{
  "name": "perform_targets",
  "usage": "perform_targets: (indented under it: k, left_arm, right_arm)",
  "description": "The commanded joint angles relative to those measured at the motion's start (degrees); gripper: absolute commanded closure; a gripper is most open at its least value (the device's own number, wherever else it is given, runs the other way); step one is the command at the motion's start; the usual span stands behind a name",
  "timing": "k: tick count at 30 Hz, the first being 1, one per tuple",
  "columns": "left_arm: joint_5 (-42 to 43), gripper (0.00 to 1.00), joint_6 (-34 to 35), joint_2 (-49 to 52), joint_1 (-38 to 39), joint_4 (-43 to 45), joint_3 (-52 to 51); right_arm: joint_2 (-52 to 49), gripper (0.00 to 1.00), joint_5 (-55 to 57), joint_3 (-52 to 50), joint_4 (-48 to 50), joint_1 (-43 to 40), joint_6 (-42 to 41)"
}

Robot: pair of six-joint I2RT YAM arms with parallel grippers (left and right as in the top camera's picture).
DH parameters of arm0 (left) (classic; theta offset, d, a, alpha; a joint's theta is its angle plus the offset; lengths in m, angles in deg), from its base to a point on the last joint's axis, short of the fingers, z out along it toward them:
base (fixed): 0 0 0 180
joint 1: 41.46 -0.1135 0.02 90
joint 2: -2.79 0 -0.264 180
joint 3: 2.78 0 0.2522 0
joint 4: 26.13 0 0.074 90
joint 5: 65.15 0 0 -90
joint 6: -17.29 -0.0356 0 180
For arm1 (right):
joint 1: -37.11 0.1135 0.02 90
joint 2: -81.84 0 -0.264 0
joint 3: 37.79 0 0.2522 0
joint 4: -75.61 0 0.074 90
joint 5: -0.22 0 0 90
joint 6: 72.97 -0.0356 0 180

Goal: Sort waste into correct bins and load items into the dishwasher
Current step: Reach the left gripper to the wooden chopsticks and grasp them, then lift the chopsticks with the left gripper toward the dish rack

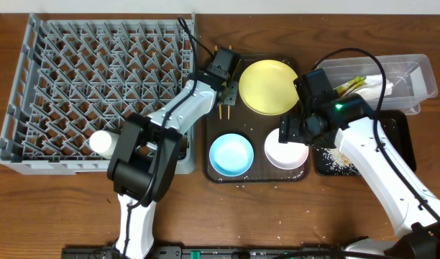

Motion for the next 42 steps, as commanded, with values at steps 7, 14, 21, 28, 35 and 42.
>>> perform_targets:
  k: [7, 14, 21, 28, 35, 42]
  left_arm:
    - [-2.1, 0.64, -0.3, 2.6, -0.3, 1.6, 0.3]
    - [-5.2, 0.69, -0.3, 2.7, -0.4, 3.7, -0.9]
    - [-4.3, 0.69, 0.1, 2.9, -0.4, 4.9, -1.0]
    - [-3.7, 0.71, 2.2, 5.9, -0.4, 3.8, -1.0]
    - [-3.1, 0.92, 2.2, 5.3, -0.4, 2.4, -0.9]
    - [-3.1, 0.92, 2.2, 1.0, -0.4, 0.8, -0.8]
  right_arm:
    - [0.0, 0.14, 0.3, -0.7, -0.2, 2.7, 0.4]
    - [0.0, 0.17, 0.3, -1.0, -0.1, 4.4, 0.4]
    - [0.0, 0.18, 0.3, -1.0, -0.1, 4.5, 0.2]
    - [0.0, 0.20, 0.3, -1.0, -0.2, 4.5, 0.2]
    - [0.0, 0.20, 0.3, -1.0, -0.1, 4.5, 0.2]
    - [0.0, 0.20, 0.3, -1.0, -0.1, 4.5, 0.2]
